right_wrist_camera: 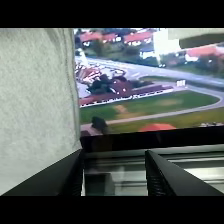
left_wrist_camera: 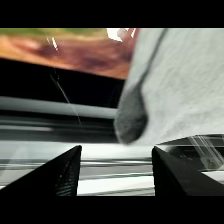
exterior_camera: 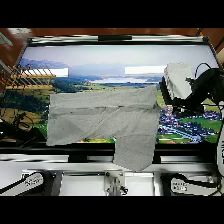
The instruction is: Fold the shirts.
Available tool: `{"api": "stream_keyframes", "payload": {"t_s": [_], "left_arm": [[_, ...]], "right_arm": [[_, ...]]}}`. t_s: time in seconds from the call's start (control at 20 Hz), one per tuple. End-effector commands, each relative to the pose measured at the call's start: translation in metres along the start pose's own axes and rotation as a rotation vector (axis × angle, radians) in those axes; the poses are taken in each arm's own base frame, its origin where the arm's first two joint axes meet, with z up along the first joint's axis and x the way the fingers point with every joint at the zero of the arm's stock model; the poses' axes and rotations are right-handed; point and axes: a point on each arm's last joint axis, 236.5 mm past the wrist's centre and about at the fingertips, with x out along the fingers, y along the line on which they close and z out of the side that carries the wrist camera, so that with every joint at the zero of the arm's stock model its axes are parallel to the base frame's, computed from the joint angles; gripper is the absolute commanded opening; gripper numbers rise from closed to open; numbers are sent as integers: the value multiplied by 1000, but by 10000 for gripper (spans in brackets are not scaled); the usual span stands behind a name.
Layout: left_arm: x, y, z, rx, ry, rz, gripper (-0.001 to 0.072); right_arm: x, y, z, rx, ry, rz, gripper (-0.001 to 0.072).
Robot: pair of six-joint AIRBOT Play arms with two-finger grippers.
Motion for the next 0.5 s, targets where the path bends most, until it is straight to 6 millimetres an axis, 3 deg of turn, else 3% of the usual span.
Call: {"api": "stream_keyframes", "payload": {"t_s": [0.0, 0.35, 0.45], "left_arm": [[13, 13, -8, -12, -23, -10, 533], [23, -35, 22, 22, -98, -177, 529], [22, -38, 25, 33, -114, -190, 528]], "right_arm": [[-1, -1, -3, 24, -51, 70, 507], [-3, 0, -2, 23, -61, 70, 507], [-3, 0, -2, 28, -62, 70, 507]]}}
